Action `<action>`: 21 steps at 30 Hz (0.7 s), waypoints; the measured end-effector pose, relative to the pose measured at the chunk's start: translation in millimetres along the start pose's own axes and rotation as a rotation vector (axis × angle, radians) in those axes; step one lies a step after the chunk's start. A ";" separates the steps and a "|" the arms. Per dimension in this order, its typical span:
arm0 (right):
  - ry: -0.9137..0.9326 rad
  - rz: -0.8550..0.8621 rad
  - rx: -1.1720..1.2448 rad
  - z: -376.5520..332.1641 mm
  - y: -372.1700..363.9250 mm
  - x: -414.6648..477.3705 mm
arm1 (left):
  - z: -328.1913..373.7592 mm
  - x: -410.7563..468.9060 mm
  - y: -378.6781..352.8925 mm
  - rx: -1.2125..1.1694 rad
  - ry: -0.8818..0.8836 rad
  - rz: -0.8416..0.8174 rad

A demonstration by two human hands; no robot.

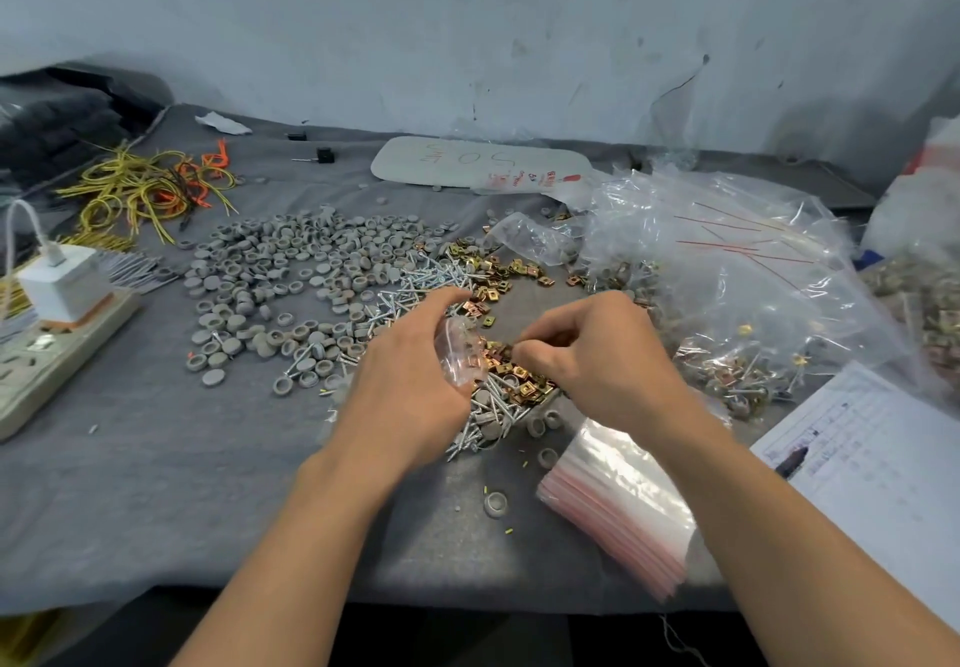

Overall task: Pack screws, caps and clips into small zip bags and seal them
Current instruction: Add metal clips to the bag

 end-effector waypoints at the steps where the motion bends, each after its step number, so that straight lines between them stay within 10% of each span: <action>1: 0.018 0.003 -0.001 -7.3 -3.9 -0.2 | 1.2 0.6 -1.6 -0.011 0.001 -0.006; 12: 0.022 0.113 0.041 -20.7 3.5 20.0 | -2.8 3.9 4.1 -0.031 0.026 0.012; 21: -0.061 -0.187 -0.569 15.5 -18.2 20.2 | -4.5 4.0 15.2 0.011 0.018 0.050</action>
Point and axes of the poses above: each hand's wrist, its own x-axis towards the middle knuckle, its own y-axis out of the back of the hand, z = x × y, the point moved 7 cm from there along x, towards the middle knuckle, and after that the axes turned 5 degrees about -x, right-handed, at the moved point
